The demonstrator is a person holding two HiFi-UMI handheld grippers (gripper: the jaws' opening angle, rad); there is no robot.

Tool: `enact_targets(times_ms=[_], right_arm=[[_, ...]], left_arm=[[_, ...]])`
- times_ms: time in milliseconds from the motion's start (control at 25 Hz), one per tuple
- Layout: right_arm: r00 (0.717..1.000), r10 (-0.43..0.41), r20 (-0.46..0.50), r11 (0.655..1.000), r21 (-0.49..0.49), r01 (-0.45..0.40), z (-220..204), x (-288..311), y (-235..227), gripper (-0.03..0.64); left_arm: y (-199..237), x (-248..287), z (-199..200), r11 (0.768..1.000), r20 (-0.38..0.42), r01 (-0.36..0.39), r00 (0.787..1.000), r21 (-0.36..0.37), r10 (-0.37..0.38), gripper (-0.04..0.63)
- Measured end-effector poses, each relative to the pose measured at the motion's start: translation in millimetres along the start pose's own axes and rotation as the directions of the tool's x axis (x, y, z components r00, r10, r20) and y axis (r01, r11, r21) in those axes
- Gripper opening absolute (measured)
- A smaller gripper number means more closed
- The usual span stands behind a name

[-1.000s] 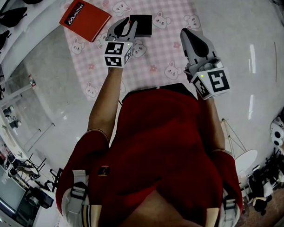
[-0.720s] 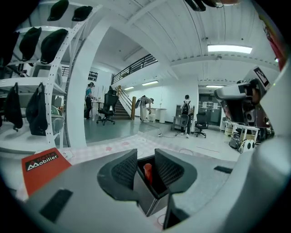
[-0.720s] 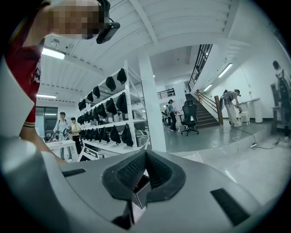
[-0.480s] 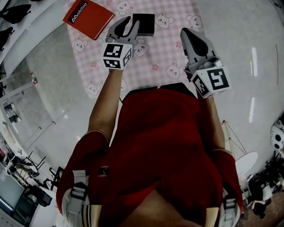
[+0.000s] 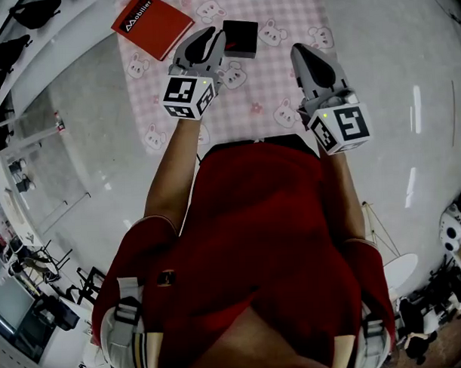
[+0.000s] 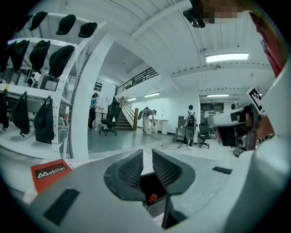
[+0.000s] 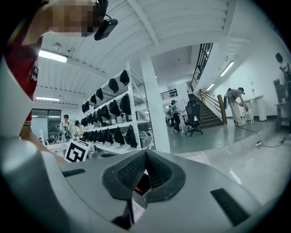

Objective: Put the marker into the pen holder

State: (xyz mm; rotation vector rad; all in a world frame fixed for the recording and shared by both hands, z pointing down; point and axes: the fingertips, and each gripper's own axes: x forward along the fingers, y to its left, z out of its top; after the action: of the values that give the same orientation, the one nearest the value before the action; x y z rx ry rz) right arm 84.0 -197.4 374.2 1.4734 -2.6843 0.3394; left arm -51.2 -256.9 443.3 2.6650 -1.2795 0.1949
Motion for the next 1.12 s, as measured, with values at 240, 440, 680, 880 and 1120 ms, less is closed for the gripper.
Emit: enact_targets(times_ms=[240,440,680,880,1120], right_arm=[[1.0,0.02,0.008,1.0,0.004,-0.02,-5.1,3.5,8.2,-0.002],[0.999,0.038,0.019,0.999,-0.001,-0.038,-2.2,3.1,15.2,-0.002],[0.997,0.073,0.039,0.997,-0.014,-0.072,-3.0,0.6,25.7,-0.002],[0.994,0.1,0.051,0.995,-0.007,-0.099,0.0,-5.1,36.9,-0.002],[0.99,0.115,0.085,0.993,-0.003,-0.115,11.8,-8.5,40.9,-0.002]], left_arm=[[-7.1,-17.0,25.2,1.0,0.06,-0.003,0.998,0.007,0.003,0.027],[-21.6,-27.5,40.1,0.999,0.076,0.031,0.997,0.023,-0.032,0.008],[-42.4,-36.8,45.7,0.998,0.095,0.061,0.994,0.027,-0.063,0.006],[-57.0,-47.6,57.8,0.997,0.117,0.074,0.99,0.031,-0.077,0.006],[-65.9,-58.1,69.4,0.996,0.132,0.072,0.988,0.054,-0.078,0.006]])
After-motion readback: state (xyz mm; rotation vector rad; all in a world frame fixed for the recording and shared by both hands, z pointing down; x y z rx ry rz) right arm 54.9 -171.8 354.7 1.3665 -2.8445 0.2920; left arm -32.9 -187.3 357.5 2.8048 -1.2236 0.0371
